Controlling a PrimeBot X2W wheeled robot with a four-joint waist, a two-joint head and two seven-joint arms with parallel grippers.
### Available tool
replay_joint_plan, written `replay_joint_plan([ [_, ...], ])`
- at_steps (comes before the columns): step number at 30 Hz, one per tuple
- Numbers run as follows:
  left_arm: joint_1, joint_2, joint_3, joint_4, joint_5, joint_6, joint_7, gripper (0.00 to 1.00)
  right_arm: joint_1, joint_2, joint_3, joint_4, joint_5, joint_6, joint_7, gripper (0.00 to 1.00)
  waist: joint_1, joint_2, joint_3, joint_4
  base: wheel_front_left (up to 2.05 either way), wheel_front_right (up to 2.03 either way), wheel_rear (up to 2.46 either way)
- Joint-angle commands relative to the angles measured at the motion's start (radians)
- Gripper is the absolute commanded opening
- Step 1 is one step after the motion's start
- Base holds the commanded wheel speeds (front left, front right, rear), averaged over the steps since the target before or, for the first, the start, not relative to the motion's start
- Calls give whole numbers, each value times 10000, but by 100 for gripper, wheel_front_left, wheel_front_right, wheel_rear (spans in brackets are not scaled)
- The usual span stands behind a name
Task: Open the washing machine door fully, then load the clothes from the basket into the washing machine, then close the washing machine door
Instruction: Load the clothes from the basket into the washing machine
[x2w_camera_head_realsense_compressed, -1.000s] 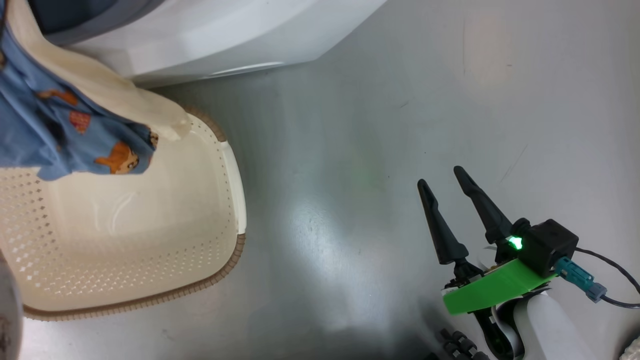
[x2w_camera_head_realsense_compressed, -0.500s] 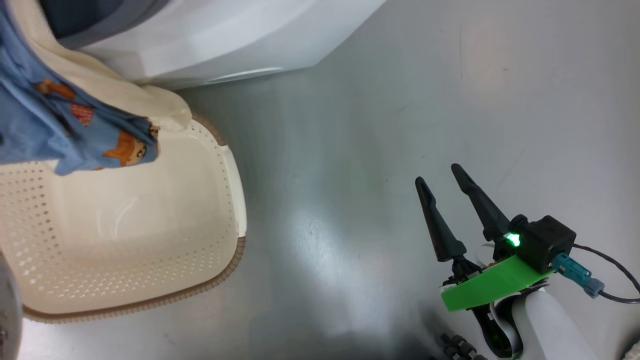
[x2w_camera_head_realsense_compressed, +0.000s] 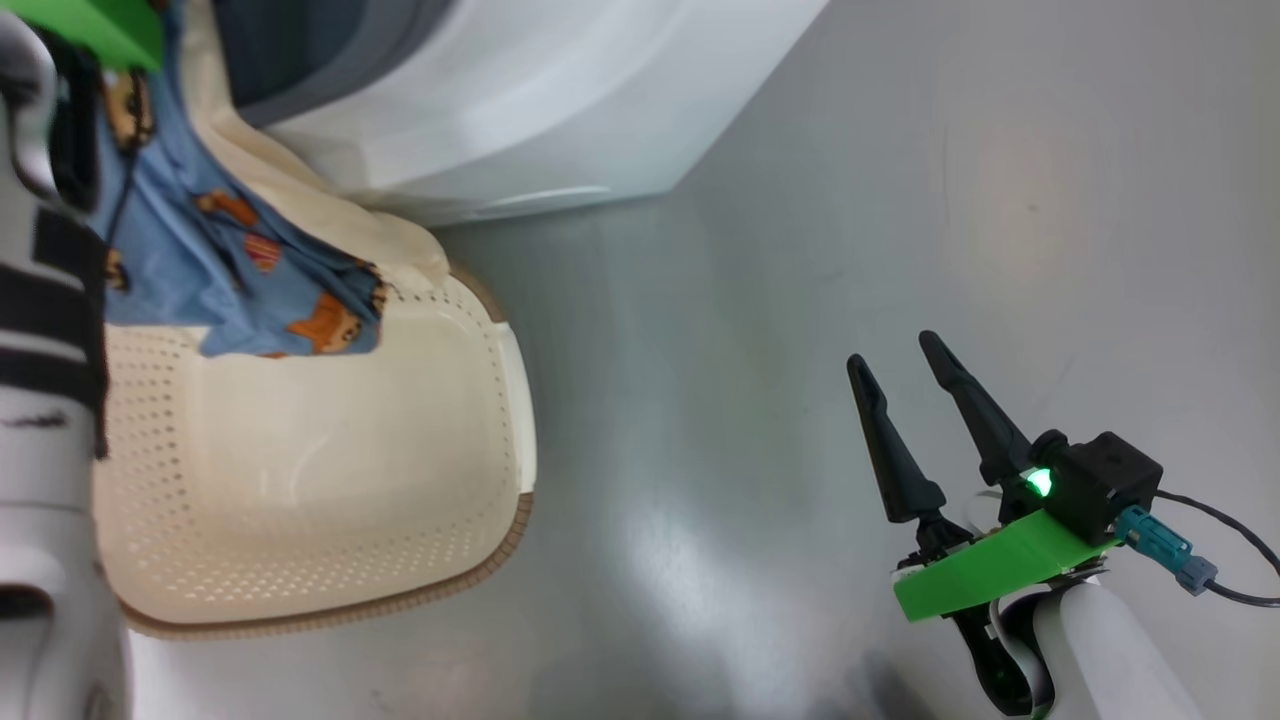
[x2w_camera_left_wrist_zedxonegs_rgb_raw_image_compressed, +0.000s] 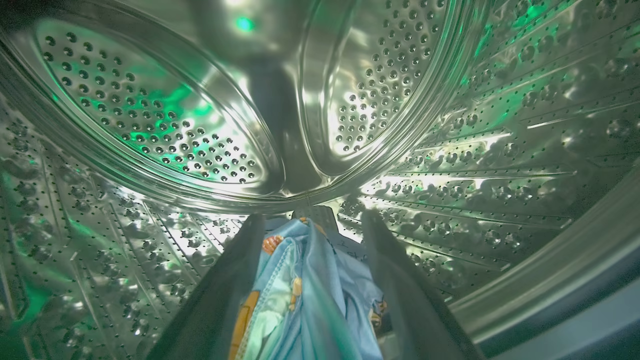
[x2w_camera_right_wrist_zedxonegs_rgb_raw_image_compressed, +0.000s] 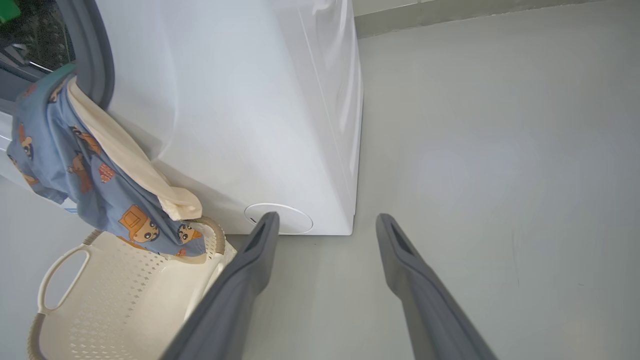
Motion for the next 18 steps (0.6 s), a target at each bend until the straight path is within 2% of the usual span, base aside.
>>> replay_joint_plan([
  [1,434,356,195,-451,-144,99,-54,100,392,-39,193,-117,49,16,-47,100,0,0,-513,273,0,0,0],
  [10,2130,118,508,-1579,-340,243,-54,100,580,-70,143,-73,48,16,-47,100,0,0,-1327,610,0,0,0],
  [18,4099,13,1019,-3510,-505,311,-54,100,723,-50,302,-41,61,16,-47,100,0,0,-1766,805,0,0,0],
])
